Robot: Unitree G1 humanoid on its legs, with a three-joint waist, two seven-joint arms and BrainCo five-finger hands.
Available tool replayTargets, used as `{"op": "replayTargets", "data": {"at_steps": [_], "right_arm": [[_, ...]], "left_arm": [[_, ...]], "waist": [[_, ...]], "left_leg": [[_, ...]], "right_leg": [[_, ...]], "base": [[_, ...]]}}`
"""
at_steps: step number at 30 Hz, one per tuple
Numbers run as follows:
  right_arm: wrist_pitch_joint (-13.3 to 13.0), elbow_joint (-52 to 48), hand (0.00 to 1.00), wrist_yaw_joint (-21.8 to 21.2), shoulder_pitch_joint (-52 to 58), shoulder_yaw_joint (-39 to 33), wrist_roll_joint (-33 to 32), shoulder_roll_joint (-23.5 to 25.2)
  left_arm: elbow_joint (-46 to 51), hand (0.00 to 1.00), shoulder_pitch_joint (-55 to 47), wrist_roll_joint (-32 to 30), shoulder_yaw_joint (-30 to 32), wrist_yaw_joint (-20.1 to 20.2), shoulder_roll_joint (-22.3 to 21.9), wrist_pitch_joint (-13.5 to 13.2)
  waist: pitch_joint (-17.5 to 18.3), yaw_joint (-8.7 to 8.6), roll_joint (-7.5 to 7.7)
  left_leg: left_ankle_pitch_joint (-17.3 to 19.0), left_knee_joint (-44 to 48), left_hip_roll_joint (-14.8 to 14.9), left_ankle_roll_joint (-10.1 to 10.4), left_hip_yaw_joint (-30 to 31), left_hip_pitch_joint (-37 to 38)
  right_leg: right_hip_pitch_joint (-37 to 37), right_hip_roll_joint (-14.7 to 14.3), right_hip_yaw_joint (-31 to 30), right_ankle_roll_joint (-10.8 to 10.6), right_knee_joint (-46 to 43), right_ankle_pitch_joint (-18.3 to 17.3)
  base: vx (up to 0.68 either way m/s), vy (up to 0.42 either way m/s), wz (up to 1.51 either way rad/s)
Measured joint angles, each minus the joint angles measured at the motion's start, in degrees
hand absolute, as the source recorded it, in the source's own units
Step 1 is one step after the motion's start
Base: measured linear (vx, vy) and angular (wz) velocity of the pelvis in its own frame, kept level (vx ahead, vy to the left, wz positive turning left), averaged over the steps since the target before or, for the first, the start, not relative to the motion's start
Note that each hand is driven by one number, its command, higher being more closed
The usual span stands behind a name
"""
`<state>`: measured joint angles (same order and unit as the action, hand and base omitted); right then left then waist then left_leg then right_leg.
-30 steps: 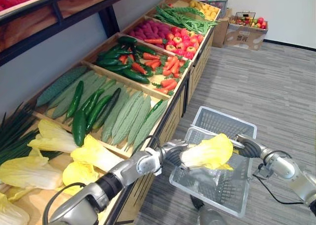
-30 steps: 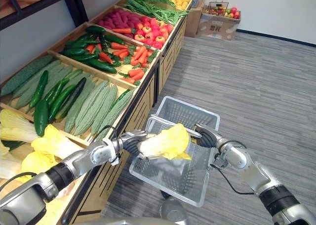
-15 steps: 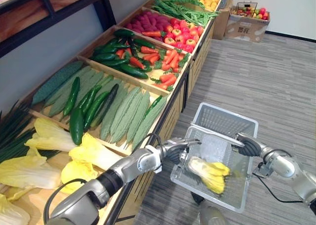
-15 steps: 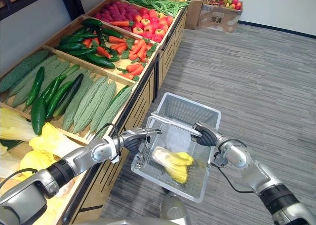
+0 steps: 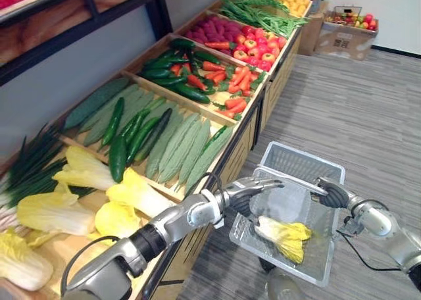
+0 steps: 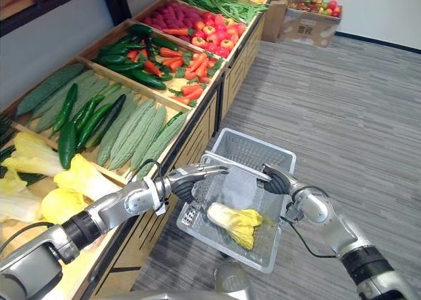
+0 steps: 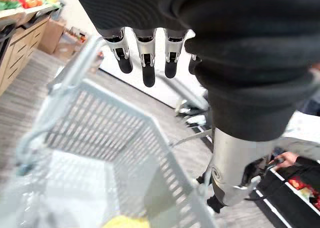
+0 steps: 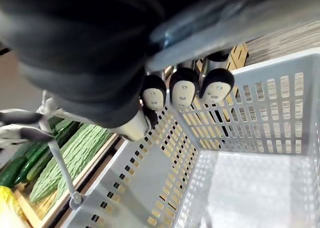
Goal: Pick vegetable in the basket
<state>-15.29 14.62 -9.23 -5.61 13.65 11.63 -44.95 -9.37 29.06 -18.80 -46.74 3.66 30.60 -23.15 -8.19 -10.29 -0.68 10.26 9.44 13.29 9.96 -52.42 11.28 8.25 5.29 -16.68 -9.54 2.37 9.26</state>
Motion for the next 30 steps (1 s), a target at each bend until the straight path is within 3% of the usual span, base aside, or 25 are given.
{"op": "replayTargets", "data": {"at_steps": [6,11,14,19,21,24,26,30], "right_arm": [[2.9,6.2,1.00,1.2,0.5,-6.8,2.3,4.9],[5.4,13.8,1.00,3.1,0.9,-12.6,4.3,8.4],[5.9,19.9,1.00,5.2,0.9,-17.1,4.3,10.5],[7.6,29.8,1.00,8.4,2.8,-27.4,4.1,15.2],[7.7,34.5,1.00,10.1,4.1,-32.3,3.0,18.5],[7.7,39.7,1.00,11.4,5.4,-36.0,1.3,21.0],[7.7,43.8,1.00,12.3,6.6,-40.4,0.2,23.7],[8.0,49.6,1.00,13.6,7.4,-44.4,-3.0,26.7]], "left_arm": [[11.5,0.00,-3.2,5.3,0.0,0.7,1.9,-0.3],[21.2,0.00,-8.8,13.9,1.5,1.7,5.5,-0.8],[26.0,0.00,-13.8,16.5,6.4,1.9,7.7,-0.9],[30.9,0.00,-24.3,18.6,22.8,0.8,7.2,-0.9],[31.4,0.00,-29.6,18.5,31.5,-1.5,3.1,-0.9],[31.5,0.00,-33.6,17.8,39.4,-4.1,-2.6,-0.8],[31.5,0.00,-37.4,17.5,48.0,-7.1,-9.6,-0.5],[30.1,0.00,-41.3,16.3,58.4,-13.0,-18.9,0.5]], "waist": [[0.0,1.53,-0.03],[0.3,3.19,0.07],[1.2,4.07,0.39],[3.0,5.83,1.49],[4.1,6.64,2.32],[4.6,7.94,2.99],[4.7,9.20,3.09],[4.8,10.78,3.11]], "left_leg": [[-0.5,-0.3,-0.6,-0.9,5.0,-1.2],[-1.6,-0.8,-1.4,-2.3,11.3,-3.6],[-3.3,-2.6,-2.8,-3.2,15.6,-5.2],[-6.8,-6.4,-4.8,-4.3,23.0,-7.5],[-8.9,-8.8,-5.6,-4.7,26.4,-8.5],[-10.4,-10.6,-6.3,-5.0,29.5,-9.1],[-11.9,-12.7,-6.9,-4.9,32.0,-9.1],[-13.8,-15.2,-7.2,-4.8,34.5,-9.4]], "right_leg": [[-2.1,1.7,4.6,0.2,0.5,-0.5],[-3.8,3.8,10.4,0.1,0.4,-1.2],[-4.6,5.2,14.4,0.0,0.6,-1.5],[-6.2,6.8,21.9,0.2,0.9,-2.0],[-7.0,7.3,25.5,0.4,1.1,-2.1],[-7.8,7.9,28.6,0.5,1.0,-2.9],[-8.5,8.2,30.9,0.5,0.5,-3.8],[-8.5,8.3,33.3,0.9,-0.5,-4.9]], "base": [[-0.07,-0.045,0.46],[-0.03,-0.026,0.59],[0.00,-0.019,0.72],[0.00,-0.023,0.80],[-0.03,-0.033,0.78],[-0.04,-0.018,0.61],[-0.05,-0.011,0.60],[-0.06,-0.003,0.35]]}}
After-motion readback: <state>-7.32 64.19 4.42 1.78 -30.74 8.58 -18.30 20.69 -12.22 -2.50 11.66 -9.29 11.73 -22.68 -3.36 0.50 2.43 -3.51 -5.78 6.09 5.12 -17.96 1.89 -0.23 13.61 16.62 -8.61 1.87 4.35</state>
